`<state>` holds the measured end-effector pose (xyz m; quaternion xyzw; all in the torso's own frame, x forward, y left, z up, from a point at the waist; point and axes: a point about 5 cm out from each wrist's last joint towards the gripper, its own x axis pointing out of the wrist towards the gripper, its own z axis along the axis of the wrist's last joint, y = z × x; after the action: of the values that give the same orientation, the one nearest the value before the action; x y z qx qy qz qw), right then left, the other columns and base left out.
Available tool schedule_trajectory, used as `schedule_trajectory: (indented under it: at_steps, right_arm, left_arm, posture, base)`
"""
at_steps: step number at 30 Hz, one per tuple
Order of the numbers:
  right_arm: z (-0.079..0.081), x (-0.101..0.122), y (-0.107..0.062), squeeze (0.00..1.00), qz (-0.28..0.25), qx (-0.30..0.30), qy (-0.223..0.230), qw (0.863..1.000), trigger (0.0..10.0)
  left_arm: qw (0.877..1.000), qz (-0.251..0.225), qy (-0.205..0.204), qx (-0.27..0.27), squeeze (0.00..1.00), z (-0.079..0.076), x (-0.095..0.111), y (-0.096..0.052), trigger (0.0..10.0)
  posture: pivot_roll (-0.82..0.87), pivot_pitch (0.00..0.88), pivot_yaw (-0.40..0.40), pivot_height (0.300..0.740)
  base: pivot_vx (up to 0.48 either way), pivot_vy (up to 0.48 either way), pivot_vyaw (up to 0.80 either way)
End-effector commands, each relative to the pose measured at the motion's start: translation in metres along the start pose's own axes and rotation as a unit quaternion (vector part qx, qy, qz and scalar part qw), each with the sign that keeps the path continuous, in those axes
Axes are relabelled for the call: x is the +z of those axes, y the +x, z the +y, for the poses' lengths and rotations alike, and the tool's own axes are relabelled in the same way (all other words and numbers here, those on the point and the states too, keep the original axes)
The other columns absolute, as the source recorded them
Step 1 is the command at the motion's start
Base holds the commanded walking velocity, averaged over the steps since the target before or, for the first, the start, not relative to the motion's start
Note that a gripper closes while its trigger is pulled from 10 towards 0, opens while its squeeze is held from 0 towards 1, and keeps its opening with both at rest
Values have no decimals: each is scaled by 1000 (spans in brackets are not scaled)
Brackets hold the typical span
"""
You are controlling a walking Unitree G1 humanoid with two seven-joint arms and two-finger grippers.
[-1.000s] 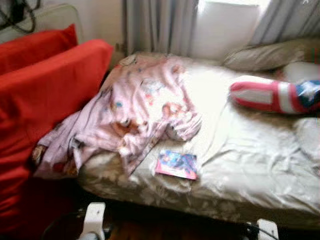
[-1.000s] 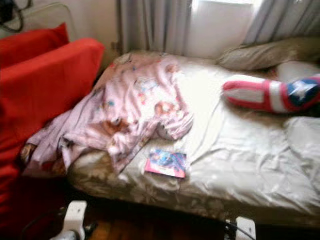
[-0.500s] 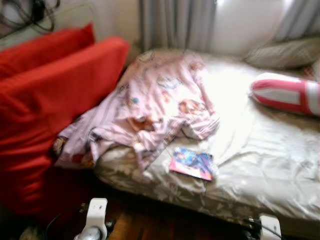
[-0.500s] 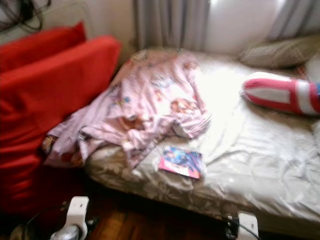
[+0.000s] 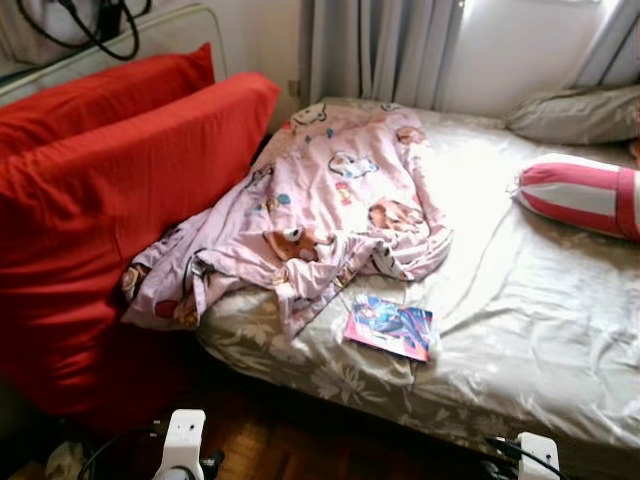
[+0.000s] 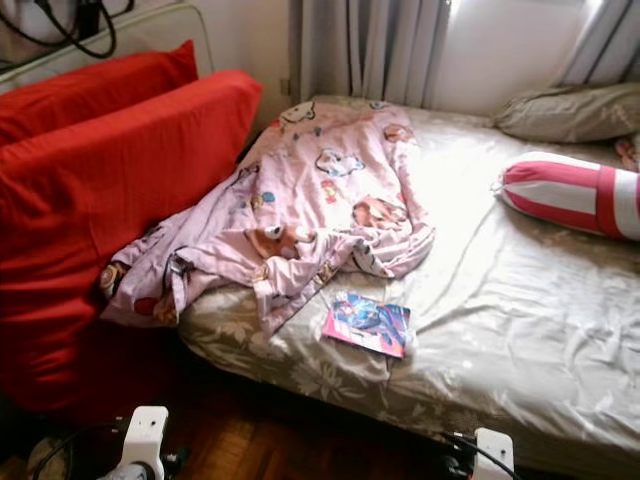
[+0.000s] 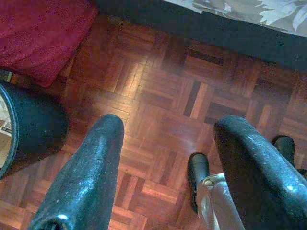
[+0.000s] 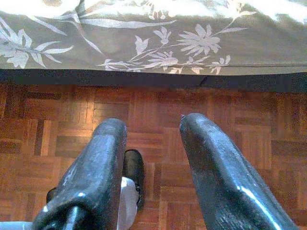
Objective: Clean up the room
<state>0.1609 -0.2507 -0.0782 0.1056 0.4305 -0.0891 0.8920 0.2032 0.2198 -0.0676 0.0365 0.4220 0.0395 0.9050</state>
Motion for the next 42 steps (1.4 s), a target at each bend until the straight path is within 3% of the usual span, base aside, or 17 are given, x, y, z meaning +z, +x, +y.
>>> schedule_trajectory:
  at_steps: [1,7,10,24,42]
  right_arm:
    - [-2,2,-1,0,-4,8,-12,1000,10000]
    - [-2,2,-1,0,-7,7,0,1000,10000]
    - [-2,2,-1,0,-12,8,18,1000,10000]
    - [-1,4,-1,0,-14,16,-1,1000,10000]
    - [-3,2,-1,0,-19,-7,25,999,10000]
  left_arm:
    - [1000,-3,0,0,0,2,1,0,10000]
    - [1000,-4,0,0,0,1,2,0,10000]
    - [1000,-4,-1,0,0,1,3,0,10000]
    - [1000,-5,-3,0,0,1,4,1,10000]
    - [1000,-20,-3,-7,0,-1,11,2,10000]
  posture:
    - [58,0,-7,740]
    - [56,0,-6,740]
    - [56,0,-6,740]
    - [56,0,-6,740]
    - [58,0,-4,740]
  base:
    - [0,0,800]
    - [80,0,733]
    - [246,0,0]
    - [274,0,0]
    - [279,0,0]
